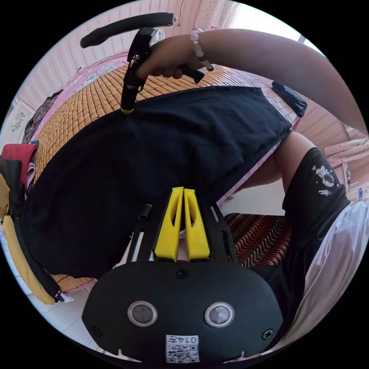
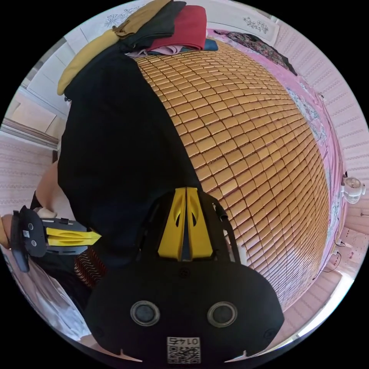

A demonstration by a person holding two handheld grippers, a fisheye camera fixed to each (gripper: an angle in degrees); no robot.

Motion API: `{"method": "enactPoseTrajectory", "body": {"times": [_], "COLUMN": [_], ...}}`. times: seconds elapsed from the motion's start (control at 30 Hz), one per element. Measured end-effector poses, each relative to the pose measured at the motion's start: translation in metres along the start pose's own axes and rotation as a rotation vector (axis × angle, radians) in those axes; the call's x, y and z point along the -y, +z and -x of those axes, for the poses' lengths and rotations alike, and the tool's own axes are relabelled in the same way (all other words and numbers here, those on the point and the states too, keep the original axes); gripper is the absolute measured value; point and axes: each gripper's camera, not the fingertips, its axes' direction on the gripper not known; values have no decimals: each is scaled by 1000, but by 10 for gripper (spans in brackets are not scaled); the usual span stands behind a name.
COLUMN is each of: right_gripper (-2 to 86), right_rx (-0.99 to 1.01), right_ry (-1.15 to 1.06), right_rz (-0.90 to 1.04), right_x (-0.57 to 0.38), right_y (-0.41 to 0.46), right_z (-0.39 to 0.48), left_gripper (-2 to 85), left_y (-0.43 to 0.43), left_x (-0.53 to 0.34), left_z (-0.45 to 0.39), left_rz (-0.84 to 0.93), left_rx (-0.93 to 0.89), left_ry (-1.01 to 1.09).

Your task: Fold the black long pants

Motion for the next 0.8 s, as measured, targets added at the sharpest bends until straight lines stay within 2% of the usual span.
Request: {"method": "enactPoseTrajectory", "body": {"times": [0.17, 0.27, 0.37, 0.43, 0.57, 0.63, 0.8], "right_gripper": [-2, 1, 12, 47, 113, 132, 110], "right_rx": [83, 68, 87, 32, -7, 104, 358], "right_ry": [111, 205, 389, 619, 998, 1143, 1279], "right_rz": [-76, -199, -253, -189, -105, -90, -161], "right_x": [-25, -96, -209, -313, -454, -509, -560], "right_y": [-20, -55, -86, -101, -113, -108, -91], "right_z": [-32, -39, -51, -69, -91, -104, -126], "left_gripper": [-10, -10, -10, -10, -10, -10, -10], "left_y": [-2, -2, -2, -2, -2, -2, 0], "left_x": [0, 1, 1, 1, 2, 3, 7], "left_z": [-13, -16, -16, -15, -14, -13, -11], "left_rz": [-18, -21, -34, -39, -40, -38, -15], "left_rx": [39, 41, 19, 8, -6, -19, -21], "left_ry": [19, 22, 5, -5, -23, -45, -58]}}
